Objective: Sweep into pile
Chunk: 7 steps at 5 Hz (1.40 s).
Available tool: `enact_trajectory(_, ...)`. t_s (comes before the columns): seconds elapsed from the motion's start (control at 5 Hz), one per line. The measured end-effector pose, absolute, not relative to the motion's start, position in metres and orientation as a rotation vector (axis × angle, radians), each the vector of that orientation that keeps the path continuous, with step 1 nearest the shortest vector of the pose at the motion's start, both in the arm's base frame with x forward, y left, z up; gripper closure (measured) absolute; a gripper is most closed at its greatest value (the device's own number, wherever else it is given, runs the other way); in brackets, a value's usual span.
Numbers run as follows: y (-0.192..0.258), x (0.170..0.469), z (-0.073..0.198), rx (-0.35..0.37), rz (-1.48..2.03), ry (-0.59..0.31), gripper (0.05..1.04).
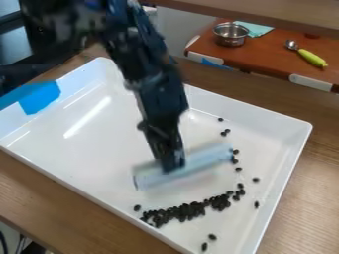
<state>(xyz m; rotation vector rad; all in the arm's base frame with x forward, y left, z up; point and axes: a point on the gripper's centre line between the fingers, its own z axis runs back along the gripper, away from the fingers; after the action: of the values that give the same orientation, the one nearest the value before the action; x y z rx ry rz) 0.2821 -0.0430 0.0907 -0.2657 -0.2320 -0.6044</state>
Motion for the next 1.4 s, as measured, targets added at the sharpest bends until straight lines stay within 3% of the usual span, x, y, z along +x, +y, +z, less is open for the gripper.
enact_trajectory(0.2,-0.024,0.300,0.110,-0.237,-0.571,-0.293,0.741)
enact_trajectory(0.4,-0.014,0.317,0.111,-0.185,-0.577,-0.312,0.741)
enact_trajectory(0.8,-0.004,0.357,0.093,-0.088,-0.571,-0.260,0.741)
enact_trajectory(1.0,-0.001,0.374,0.087,-0.081,-0.553,-0.237,0.741)
enact_trajectory(1.4,0.000,0.380,0.080,-0.077,-0.553,-0.207,0.741)
